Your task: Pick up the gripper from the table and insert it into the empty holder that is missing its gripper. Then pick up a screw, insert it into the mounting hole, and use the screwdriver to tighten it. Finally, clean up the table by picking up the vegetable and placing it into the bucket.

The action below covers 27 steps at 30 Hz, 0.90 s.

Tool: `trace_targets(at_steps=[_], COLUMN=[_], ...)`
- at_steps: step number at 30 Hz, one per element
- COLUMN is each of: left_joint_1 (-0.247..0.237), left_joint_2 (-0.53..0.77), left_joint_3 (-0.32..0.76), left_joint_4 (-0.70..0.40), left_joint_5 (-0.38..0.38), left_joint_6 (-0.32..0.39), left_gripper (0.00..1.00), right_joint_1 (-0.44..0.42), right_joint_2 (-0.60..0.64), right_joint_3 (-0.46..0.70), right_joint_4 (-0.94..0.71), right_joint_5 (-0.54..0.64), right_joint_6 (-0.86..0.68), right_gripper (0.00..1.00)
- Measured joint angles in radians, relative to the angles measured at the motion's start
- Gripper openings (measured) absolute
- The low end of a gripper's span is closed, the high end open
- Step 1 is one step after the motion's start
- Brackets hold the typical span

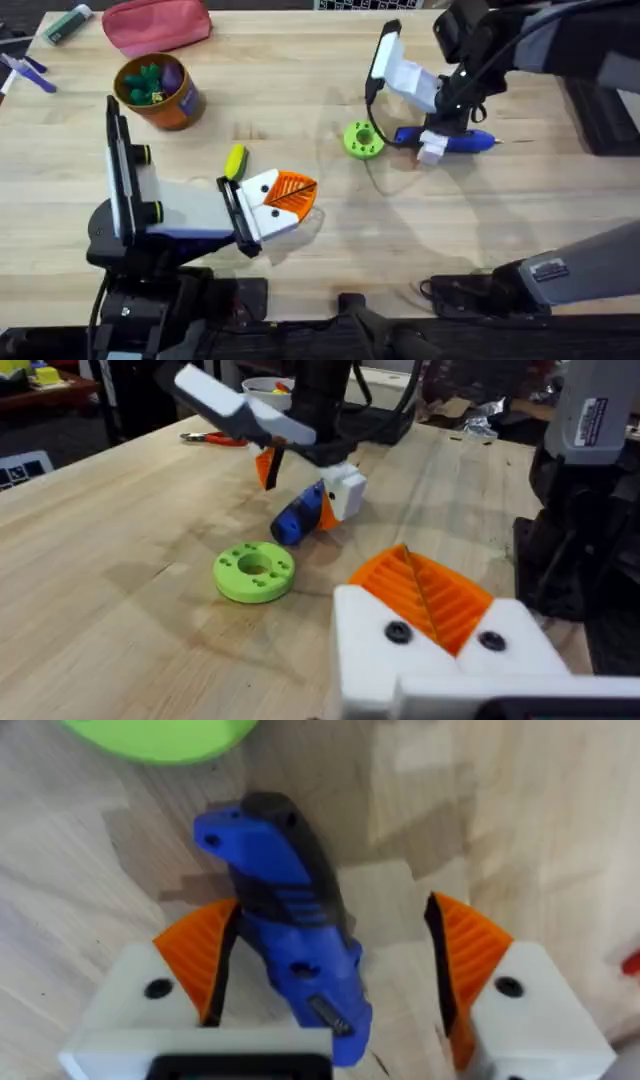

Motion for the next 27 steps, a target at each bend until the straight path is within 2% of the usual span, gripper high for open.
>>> trace_targets(at_steps=[7, 12, 13, 14, 16, 19, 20, 27], left_joint_1=[0.0, 0.0, 0.0, 0.0, 0.0, 0.0, 0.0, 0.0], left_joint_2=[0.0, 0.0, 0.0, 0.0, 0.0, 0.0, 0.0, 0.0], left_joint_3=[0.0, 0.0, 0.0, 0.0, 0.0, 0.0, 0.0, -0.003], left_joint_4=[0.0, 0.0, 0.0, 0.0, 0.0, 0.0, 0.0, 0.027], left_joint_5=[0.0, 0.0, 0.0, 0.0, 0.0, 0.0, 0.0, -0.003], left_joint_6=[0.0, 0.0, 0.002, 0.004, 0.002, 0.003, 0.001, -0.007], left_gripper=[0.008, 0.016, 0.066, 0.182, 0.428, 0.893, 0.963, 0.987], right_joint_1=[0.0, 0.006, 0.011, 0.018, 0.034, 0.06, 0.068, 0.095], right_joint_2=[-0.204, -0.365, -0.391, -0.417, -0.459, -0.509, -0.522, -0.606], right_joint_3=[0.0, 0.015, 0.021, 0.027, 0.032, 0.034, 0.034, 0.034], right_joint_4=[-0.004, 0.002, 0.004, 0.003, 0.001, -0.018, -0.028, -0.183], right_joint_5=[-0.007, -0.011, -0.012, -0.013, -0.016, -0.022, -0.023, -0.026], right_joint_6=[0.11, 0.29, 0.341, 0.395, 0.507, 0.69, 0.748, 1.069], right_gripper=[0.994, 0.992, 0.994, 0.993, 0.994, 0.994, 0.994, 0.992])
